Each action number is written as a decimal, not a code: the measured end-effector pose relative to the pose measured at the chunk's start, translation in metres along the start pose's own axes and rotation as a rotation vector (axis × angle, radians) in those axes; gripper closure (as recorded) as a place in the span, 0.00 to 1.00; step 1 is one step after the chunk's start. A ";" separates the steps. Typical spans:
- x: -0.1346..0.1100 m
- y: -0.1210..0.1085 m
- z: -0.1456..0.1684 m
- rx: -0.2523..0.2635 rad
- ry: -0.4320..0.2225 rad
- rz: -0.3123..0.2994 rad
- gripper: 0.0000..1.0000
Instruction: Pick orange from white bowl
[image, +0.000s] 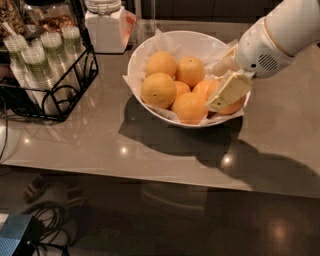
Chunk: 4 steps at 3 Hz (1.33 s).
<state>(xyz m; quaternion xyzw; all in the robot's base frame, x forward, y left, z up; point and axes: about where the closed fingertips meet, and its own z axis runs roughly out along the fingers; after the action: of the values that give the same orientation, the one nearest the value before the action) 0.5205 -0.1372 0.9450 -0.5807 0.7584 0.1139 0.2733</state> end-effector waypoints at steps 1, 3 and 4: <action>0.001 -0.004 0.011 -0.014 -0.007 0.004 0.32; 0.003 -0.017 0.023 -0.023 -0.002 0.011 0.26; 0.006 -0.022 0.018 -0.014 0.040 0.015 0.25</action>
Offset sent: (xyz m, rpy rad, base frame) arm 0.0289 0.0075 -0.0244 0.0246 0.0297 0.0102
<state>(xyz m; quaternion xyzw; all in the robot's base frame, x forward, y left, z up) 0.5451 -0.1398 0.9295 -0.5789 0.7674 0.1097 0.2528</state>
